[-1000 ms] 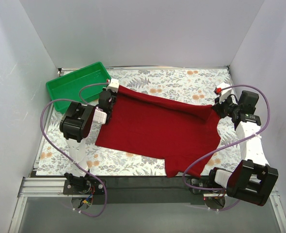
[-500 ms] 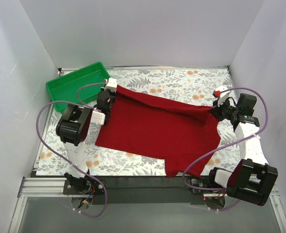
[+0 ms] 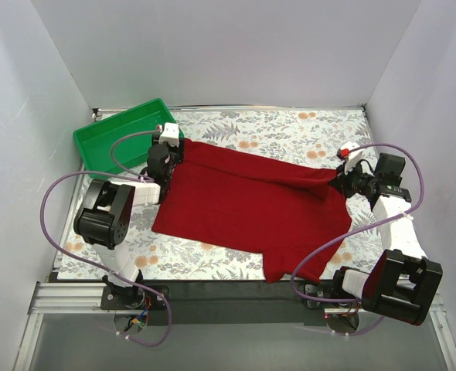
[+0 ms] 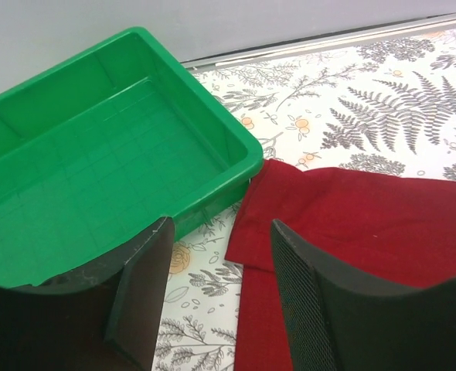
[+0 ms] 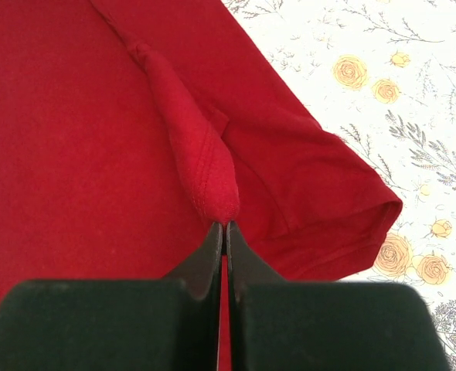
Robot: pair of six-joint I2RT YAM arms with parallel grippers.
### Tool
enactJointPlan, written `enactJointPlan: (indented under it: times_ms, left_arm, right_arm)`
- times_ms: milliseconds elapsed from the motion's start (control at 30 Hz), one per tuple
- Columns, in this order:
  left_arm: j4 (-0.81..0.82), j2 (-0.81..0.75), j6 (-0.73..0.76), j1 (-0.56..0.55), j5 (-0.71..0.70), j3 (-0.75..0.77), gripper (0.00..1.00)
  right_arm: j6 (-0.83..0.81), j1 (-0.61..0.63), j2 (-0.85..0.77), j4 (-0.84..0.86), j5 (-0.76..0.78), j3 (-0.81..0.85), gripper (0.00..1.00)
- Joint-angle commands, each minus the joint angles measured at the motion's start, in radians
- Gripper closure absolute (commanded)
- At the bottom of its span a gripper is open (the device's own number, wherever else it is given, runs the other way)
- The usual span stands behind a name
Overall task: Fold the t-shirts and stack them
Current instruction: Fold the tshirt
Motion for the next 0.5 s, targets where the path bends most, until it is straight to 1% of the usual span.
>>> enactJointPlan:
  times_ms: [0, 200, 333, 467]
  left_arm:
    - [-0.095, -0.075, -0.043, 0.006, 0.022, -0.001, 0.50]
    - [-0.264, -0.114, -0.107, 0.006, 0.019, 0.071, 0.47]
    - [-0.318, -0.150, -0.158, 0.006, 0.024, 0.085, 0.46]
    - [-0.367, -0.177, -0.228, 0.006, 0.045, 0.087, 0.45]
  right_arm:
    - [-0.029, -0.002, 0.001, -0.016, -0.036, -0.002, 0.99]
    - [-0.129, 0.001, 0.009, -0.081, -0.046, 0.003, 0.99]
    - [-0.186, 0.001, 0.004, -0.110, -0.040, 0.003, 0.99]
    - [-0.265, 0.006, -0.002, -0.171, -0.094, 0.004, 0.99]
